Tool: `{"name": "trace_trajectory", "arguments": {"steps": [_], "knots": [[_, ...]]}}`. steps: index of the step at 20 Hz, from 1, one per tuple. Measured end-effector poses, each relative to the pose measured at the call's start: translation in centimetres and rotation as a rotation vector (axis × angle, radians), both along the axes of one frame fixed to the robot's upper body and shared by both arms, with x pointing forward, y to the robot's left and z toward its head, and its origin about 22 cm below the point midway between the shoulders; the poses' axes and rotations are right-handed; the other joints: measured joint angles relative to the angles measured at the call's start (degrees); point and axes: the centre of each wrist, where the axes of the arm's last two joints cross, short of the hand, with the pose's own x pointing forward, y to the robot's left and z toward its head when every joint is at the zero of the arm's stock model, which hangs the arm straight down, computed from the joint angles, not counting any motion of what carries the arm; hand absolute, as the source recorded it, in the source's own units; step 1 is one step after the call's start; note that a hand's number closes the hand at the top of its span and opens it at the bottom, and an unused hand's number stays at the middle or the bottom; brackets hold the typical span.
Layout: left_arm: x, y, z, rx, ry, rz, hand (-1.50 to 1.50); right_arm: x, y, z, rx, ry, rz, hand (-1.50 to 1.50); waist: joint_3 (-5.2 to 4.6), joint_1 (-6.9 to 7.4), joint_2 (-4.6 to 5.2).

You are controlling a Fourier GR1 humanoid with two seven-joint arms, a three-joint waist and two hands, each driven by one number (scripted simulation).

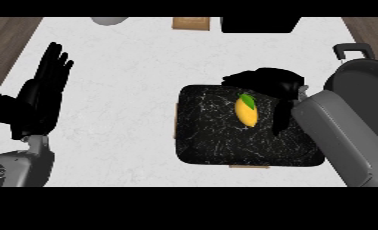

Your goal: Pick the lemon from the tray and place it in the pot

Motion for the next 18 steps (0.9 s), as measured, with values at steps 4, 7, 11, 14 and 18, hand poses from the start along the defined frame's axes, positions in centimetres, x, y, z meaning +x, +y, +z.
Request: {"name": "trace_trajectory", "arguments": {"steps": [4, 7, 11, 14, 18], "knots": [[-0.1, -0.5, 0.0, -0.001, 0.004, -0.003, 0.0, 0.5, -0.3, -1.0, -0.004, 0.002, 0.001, -1.5, 0.0, 0.09, 0.03], [0.2, -0.2, 0.1, -0.003, 0.0, -0.007, 0.0, 0.6, -0.5, -1.2, 0.0, 0.0, 0.003, -1.5, 0.0, 0.03, 0.03], [-0.1, -0.1, 0.4, -0.001, 0.001, -0.009, 0.0, 0.0, -0.1, -2.8, -0.014, -0.007, -0.003, -1.5, 0.0, 0.03, 0.02], [0.3, 0.3, 0.5, 0.001, 0.001, -0.005, 0.0, 0.4, 0.5, -3.7, -0.033, -0.008, -0.016, -1.5, 0.01, 0.08, 0.05], [0.1, 0.3, 0.3, 0.001, 0.004, -0.008, 0.0, 0.7, 0.6, -4.7, -0.034, 0.0, -0.024, 1.5, 0.01, 0.11, 0.06]]}}
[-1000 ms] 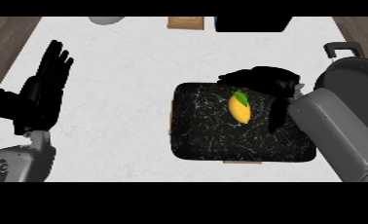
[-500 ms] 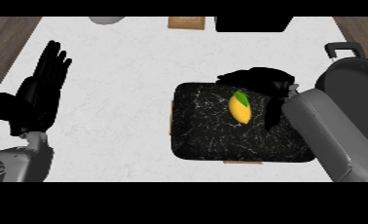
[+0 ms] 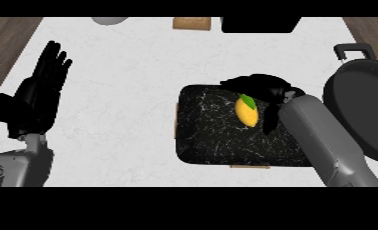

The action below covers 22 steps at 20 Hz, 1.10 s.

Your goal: Pick the lemon from the tray and place it in the pot

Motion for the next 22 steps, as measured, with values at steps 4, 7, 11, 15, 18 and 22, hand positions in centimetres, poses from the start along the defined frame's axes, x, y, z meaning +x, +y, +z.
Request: {"name": "trace_trajectory", "arguments": {"steps": [4, 7, 11, 15, 18, 22], "knots": [[0.2, -0.4, 0.2, 0.0, -0.002, 0.001, 0.0, -0.1, -0.1, -0.8, -0.015, -0.047, 0.092, 1.5, -0.01, 0.09, 0.01], [-0.2, 0.0, 0.4, 0.002, -0.002, 0.003, 0.0, 0.0, -0.5, -1.1, -0.005, -0.066, 0.126, 1.5, -0.03, 0.11, -0.07], [0.1, 0.1, 0.2, 0.002, -0.002, 0.0, 0.0, 0.4, -0.2, -1.6, 0.008, -0.076, 0.152, 1.5, -0.08, 0.14, -0.17], [-0.1, 0.3, 0.2, 0.002, 0.004, 0.015, 0.0, -1.1, 0.8, -2.2, -0.009, -0.086, 0.113, 1.5, -0.27, -0.61, -0.54], [-0.6, 1.0, 0.1, 0.002, 0.015, 0.043, 0.0, -2.8, 0.8, -3.5, -0.014, -0.099, -0.059, 1.5, -0.61, -2.16, -1.46], [-1.0, 1.6, -0.4, 0.006, 0.022, 0.085, 0.0, -5.6, 0.8, -4.9, 0.02, -0.123, -0.28, 1.5, -0.94, -4.5, -2.57]]}}
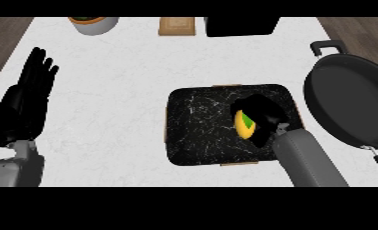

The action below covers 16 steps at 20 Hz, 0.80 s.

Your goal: Pick the lemon from the tray and place it in the pot

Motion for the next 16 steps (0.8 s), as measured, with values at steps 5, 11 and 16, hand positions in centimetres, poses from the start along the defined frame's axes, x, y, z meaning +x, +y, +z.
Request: {"name": "trace_trajectory", "arguments": {"steps": [5, 11, 16], "knots": [[-0.5, 0.4, -0.3, 0.004, 0.005, 0.016, 0.0, -4.3, 1.7, 0.4, 0.052, -0.044, -0.178, 1.5, 0.2, -0.63, 0.26], [-0.7, 0.7, -0.3, 0.002, 0.005, 0.015, 0.0, -7.9, 1.8, 5.4, 0.26, -0.255, -0.42, 1.5, 0.67, -0.79, 0.82], [-1.0, 0.3, -0.7, 0.0, 0.0, -0.002, 0.0, -11.5, 0.1, 10.9, 0.374, -0.486, -0.607, 1.5, 0.77, 0.09, 1.23]]}}
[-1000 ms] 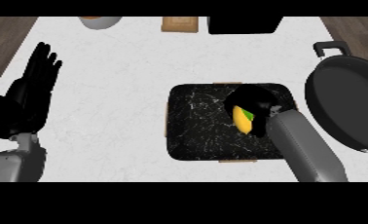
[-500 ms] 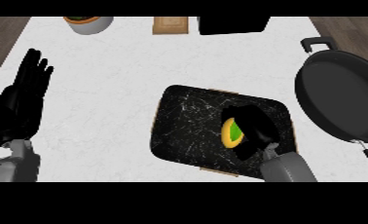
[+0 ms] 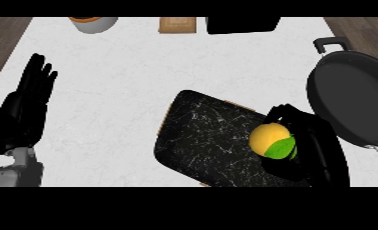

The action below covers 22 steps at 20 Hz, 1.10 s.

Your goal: Pick the lemon from the tray and place it in the pot

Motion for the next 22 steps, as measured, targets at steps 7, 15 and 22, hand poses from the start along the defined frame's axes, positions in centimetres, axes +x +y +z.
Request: {"name": "trace_trajectory", "arguments": {"steps": [7, 15, 22], "knots": [[1.7, -1.1, 0.9, -0.011, -0.015, -0.045, 0.0, -4.4, -3.8, 5.5, 0.041, -0.153, -0.224, 1.5, 0.09, 2.28, 0.86], [1.4, -1.8, 0.5, -0.014, -0.022, -0.066, 0.0, -3.9, -9.6, 6.3, 0.088, -0.161, -0.344, 1.5, 0.17, 3.46, 1.15], [2.1, -2.0, 1.1, -0.009, -0.025, -0.065, 0.0, -0.5, -14.9, 5.8, 0.218, -0.169, -0.377, 1.5, 0.18, 3.91, 1.28]]}}
